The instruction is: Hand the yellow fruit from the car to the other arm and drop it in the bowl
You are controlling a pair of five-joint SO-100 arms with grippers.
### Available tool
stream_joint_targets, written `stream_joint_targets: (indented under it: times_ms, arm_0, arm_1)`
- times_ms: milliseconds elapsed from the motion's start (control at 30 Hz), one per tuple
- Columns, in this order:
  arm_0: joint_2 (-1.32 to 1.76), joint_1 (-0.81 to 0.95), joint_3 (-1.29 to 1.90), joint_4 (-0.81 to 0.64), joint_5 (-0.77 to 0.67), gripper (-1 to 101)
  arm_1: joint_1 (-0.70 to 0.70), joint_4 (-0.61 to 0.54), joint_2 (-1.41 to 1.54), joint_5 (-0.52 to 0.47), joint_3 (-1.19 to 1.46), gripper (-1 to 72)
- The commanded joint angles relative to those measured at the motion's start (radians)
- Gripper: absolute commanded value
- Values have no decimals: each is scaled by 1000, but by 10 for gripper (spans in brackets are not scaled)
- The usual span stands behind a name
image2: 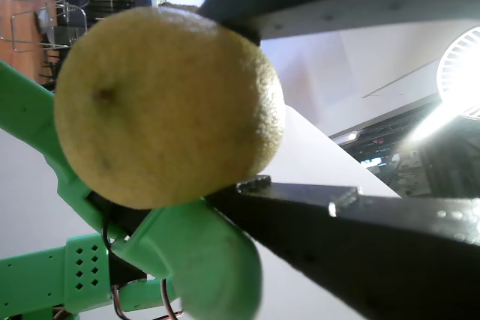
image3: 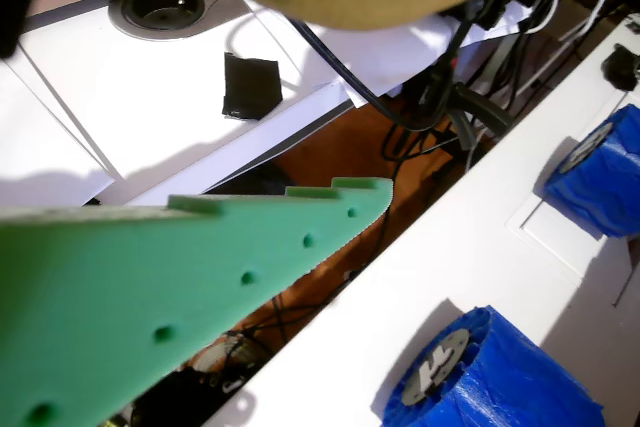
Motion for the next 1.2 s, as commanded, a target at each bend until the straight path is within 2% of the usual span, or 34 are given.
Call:
stream_joint_targets:
  times_ms: [0,500,667,933,1167]
  arm_0:
    - [14,6,-9,-29,-11,-2]
    - [12,6,-9,-29,-11,-2]
    - [12,6,-9,-29,-11,-2]
    - [12,6,-9,-29,-9,-2]
    - [9,8,-9,-29,-9,-2]
  arm_1:
    - [12,-57,-2,15,-106,422]
    - [61,-207,-84,14,-164,422]
    - [57,-204,-31,25,-144,431]
    - [61,-124,94,21,-89,434]
    - [55,-121,86,38,-98,436]
